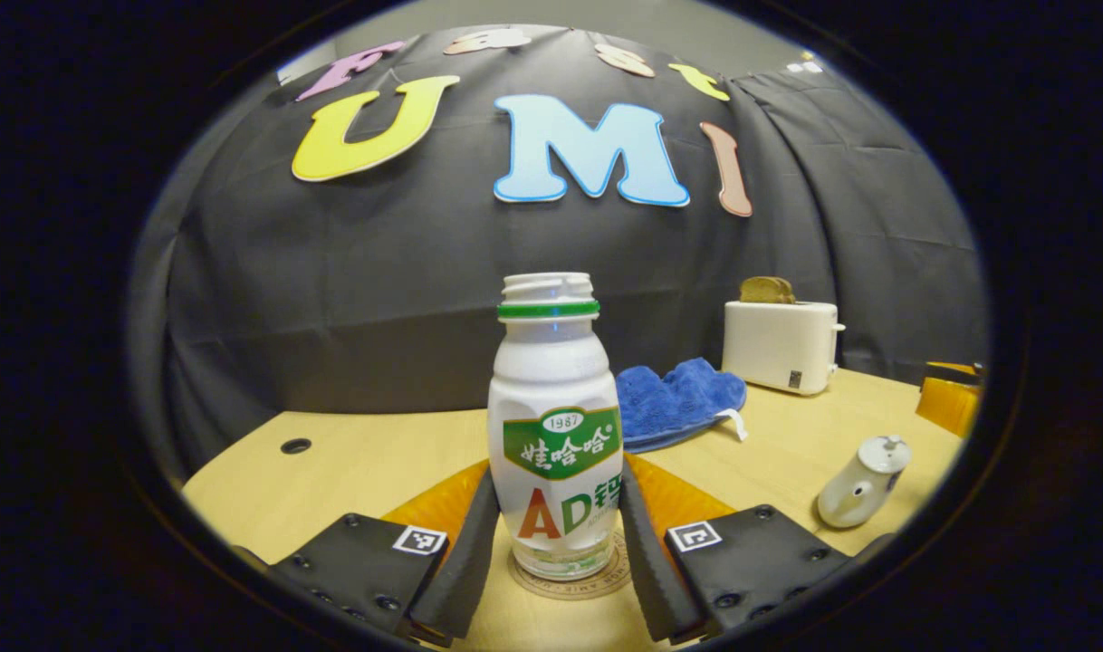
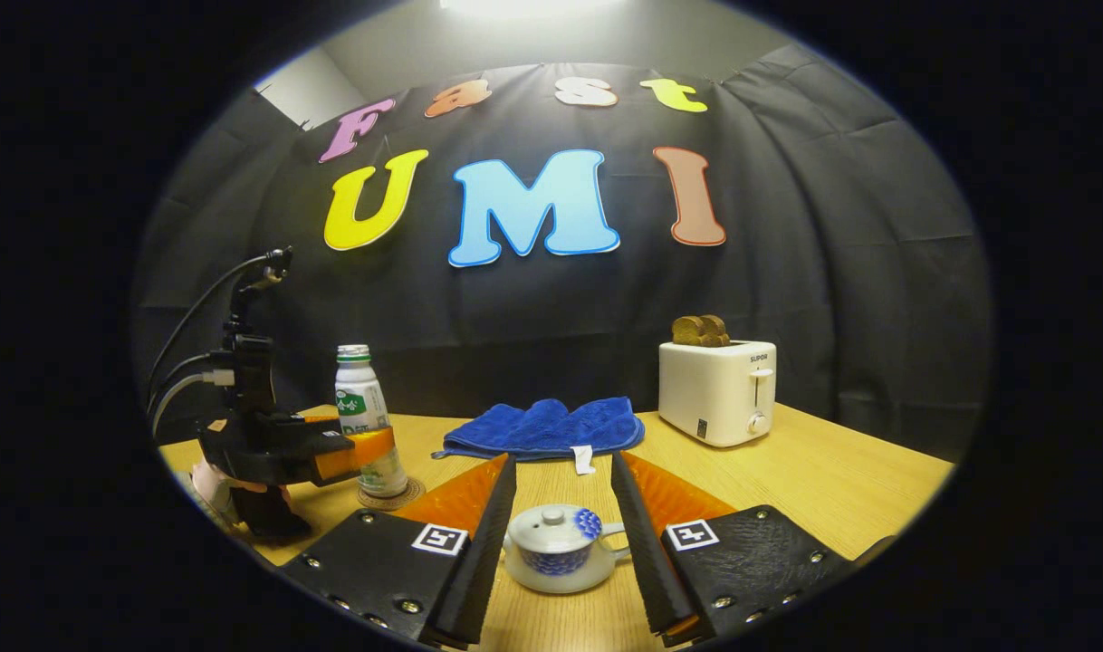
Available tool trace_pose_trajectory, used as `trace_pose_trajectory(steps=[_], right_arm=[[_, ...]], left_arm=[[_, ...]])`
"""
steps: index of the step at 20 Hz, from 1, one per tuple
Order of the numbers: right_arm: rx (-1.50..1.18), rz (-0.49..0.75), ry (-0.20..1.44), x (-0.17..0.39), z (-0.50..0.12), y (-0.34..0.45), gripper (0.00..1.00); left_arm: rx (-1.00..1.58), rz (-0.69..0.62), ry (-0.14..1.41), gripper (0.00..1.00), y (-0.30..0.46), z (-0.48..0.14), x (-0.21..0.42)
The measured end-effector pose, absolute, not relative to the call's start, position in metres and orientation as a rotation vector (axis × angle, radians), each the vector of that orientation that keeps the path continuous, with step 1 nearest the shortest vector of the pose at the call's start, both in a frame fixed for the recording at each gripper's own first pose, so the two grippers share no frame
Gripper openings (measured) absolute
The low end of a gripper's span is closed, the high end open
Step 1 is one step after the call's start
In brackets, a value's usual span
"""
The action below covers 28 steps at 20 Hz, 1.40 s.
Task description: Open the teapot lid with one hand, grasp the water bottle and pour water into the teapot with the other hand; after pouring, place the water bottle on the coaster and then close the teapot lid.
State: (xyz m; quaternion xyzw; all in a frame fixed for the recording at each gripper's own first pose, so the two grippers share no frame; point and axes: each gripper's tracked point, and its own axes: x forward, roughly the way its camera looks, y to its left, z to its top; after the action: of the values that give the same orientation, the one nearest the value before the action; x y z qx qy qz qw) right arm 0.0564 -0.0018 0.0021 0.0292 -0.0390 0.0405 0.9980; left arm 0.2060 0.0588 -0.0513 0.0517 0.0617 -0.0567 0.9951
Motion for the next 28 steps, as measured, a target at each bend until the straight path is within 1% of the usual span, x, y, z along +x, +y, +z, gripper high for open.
trace_pose_trajectory(steps=[1,2,3,5,6,7,8,10,15,18,21,25,28], right_arm=[[0.06,0.078,-0.081,0.057,0.003,-0.003,0.65],[0.064,0.074,-0.081,0.057,0.003,-0.005,0.65],[0.07,0.073,-0.082,0.057,0.004,-0.005,0.65],[0.074,0.069,-0.082,0.057,0.004,-0.007,0.65],[0.075,0.068,-0.083,0.057,0.005,-0.008,0.65],[0.076,0.067,-0.084,0.058,0.005,-0.008,0.65],[0.076,0.067,-0.084,0.058,0.004,-0.008,0.65],[0.076,0.068,-0.078,0.059,0.003,-0.008,0.65],[0.071,0.073,-0.079,0.059,0.003,-0.006,0.65],[0.077,0.079,-0.088,0.057,0.004,-0.006,0.65],[0.085,0.094,-0.094,0.055,0.007,0.0,0.65],[0.069,0.109,-0.102,0.044,0.005,0.008,0.65],[0.073,0.108,-0.08,0.022,-0.014,0.014,0.65]], left_arm=[[0.104,-0.117,0.118,0.78,0.057,-0.05,0.207],[0.113,-0.116,0.121,0.78,0.056,-0.051,0.207],[0.116,-0.112,0.121,0.7,0.057,-0.052,0.207],[0.111,-0.106,0.118,0.79,0.058,-0.051,0.207],[0.102,-0.104,0.115,0.82,0.059,-0.05,0.207],[0.096,-0.102,0.114,0.79,0.06,-0.052,0.209],[0.096,-0.103,0.121,0.81,0.06,-0.054,0.207],[0.102,-0.104,0.139,1.0,0.059,-0.059,0.207],[0.125,-0.085,0.12,1.0,0.06,-0.05,0.194],[0.123,-0.057,0.083,1.0,0.066,-0.038,0.18],[0.092,-0.038,0.08,1.0,0.069,-0.04,0.161],[0.051,-0.033,0.085,1.0,0.063,-0.044,0.12],[0.05,-0.019,0.055,1.0,0.052,-0.037,0.079]])
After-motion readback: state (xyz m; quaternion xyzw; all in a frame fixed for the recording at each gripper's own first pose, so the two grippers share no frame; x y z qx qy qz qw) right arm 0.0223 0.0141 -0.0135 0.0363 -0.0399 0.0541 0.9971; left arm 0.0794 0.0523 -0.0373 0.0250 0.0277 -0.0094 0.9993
